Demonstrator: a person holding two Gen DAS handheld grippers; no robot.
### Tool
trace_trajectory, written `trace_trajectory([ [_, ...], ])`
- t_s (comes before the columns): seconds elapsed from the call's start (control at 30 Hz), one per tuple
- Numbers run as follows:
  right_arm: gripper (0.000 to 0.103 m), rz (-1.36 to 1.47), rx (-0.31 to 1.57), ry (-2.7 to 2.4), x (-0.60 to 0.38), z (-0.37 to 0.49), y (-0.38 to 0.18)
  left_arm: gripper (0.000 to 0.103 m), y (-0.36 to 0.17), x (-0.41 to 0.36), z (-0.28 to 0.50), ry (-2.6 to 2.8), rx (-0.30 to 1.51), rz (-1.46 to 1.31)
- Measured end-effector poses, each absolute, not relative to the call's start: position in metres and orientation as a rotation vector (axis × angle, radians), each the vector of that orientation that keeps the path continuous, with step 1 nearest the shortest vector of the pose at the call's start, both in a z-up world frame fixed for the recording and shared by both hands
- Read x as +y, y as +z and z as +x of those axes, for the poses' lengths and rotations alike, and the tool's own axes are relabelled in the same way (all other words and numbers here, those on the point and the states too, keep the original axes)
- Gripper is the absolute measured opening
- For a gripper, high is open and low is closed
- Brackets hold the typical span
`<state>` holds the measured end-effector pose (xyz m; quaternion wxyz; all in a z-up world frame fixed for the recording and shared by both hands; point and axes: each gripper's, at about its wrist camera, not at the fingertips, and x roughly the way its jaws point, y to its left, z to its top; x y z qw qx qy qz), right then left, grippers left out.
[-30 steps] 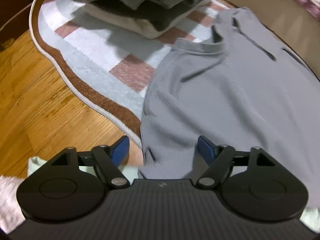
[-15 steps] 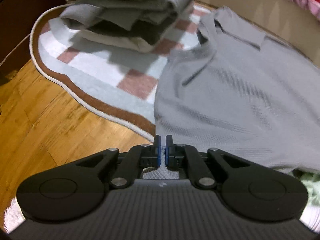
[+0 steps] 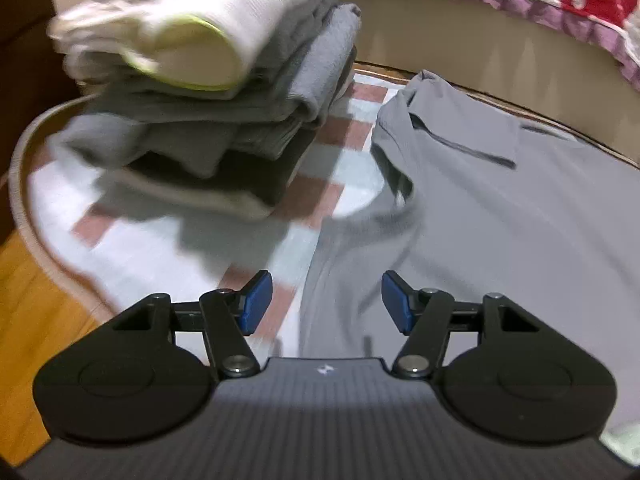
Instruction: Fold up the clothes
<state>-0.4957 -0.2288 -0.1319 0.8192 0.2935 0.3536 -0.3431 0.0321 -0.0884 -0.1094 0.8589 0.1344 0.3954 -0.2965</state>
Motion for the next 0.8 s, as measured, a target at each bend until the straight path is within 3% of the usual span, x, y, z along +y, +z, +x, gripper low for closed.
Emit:
trace_trajectory([
  [0.3,0.003,0.603,0.790,-0.779,-0.230,-0.484,-0.132,0.062,-0.173,-0.119,0.091,-0.675,0.862,0.242],
  [0.33,0.003,0.600,0.795,-0.784,-0.229,-0.482,-0.133,0.053,-0.173,-0.115,0.093,-0.715,0.853,0.214],
  [0.37,0.003,0.598,0.799,-0.787,-0.229,-0.480,-0.134,0.019,-0.171,-0.113,0.092,-0.739,0.846,0.213],
  [0.43,0.003,0.594,0.801,-0.792,-0.229,-0.479,-0.133,0.006,-0.164,-0.109,0.089,-0.755,0.811,0.224],
  [0.57,0.003,0.606,0.740,-0.806,-0.229,-0.488,-0.122,0.005,-0.140,-0.083,0.085,-0.692,0.735,0.132],
  [0.8,0.003,0.585,0.777,-0.815,-0.225,-0.485,-0.126,0.007,-0.166,-0.079,0.090,-0.478,0.874,0.189],
])
